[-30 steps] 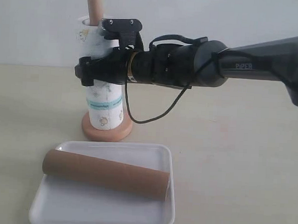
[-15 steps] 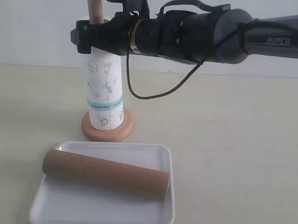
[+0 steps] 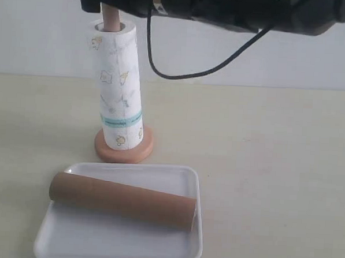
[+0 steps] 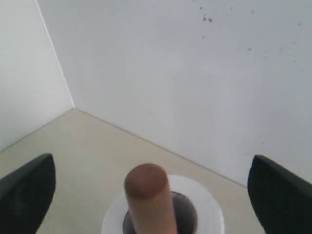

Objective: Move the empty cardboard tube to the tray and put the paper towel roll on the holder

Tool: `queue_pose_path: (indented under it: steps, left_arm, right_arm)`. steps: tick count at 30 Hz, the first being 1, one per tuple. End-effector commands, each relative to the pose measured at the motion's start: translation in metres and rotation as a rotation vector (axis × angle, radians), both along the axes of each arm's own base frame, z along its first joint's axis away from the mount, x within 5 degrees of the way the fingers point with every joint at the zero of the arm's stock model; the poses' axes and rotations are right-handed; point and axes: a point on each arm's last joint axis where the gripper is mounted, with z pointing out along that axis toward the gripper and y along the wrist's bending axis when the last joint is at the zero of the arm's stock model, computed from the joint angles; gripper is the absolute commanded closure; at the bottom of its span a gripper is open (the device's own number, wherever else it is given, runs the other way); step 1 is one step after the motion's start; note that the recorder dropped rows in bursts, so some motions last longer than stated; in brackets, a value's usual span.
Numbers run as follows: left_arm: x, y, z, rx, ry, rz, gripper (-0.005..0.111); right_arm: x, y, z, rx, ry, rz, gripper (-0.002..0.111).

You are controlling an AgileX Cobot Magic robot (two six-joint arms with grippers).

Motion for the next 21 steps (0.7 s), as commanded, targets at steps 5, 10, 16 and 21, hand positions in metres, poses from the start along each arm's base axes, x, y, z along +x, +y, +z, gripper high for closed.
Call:
queue_pose_path:
  steps: [5, 10, 16, 21]
  left_arm:
    - [0.0, 0.0, -0.001, -0.006, 0.002, -0.004, 0.103]
    - [0.0, 0.0, -0.001, -0.006, 0.002, -0.004, 0.103]
    - [0.0, 0.0, -0.001, -0.006, 0.002, -0.004, 0.103]
    - [0.0, 0.0, -0.001, -0.006, 0.002, -0.004, 0.103]
  right_arm:
    - [-0.01, -0.025, 0.041, 0.042, -0.02, -0.13, 0.003]
    - [-0.018, -0.032, 0.057, 0.087, -0.027, -0.136, 0.003]
    - [-0.024, -0.043, 0.07, 0.139, 0.01, -0.19, 0.008]
    - [-0.027, -0.052, 0.073, 0.151, 0.078, -0.279, 0.055]
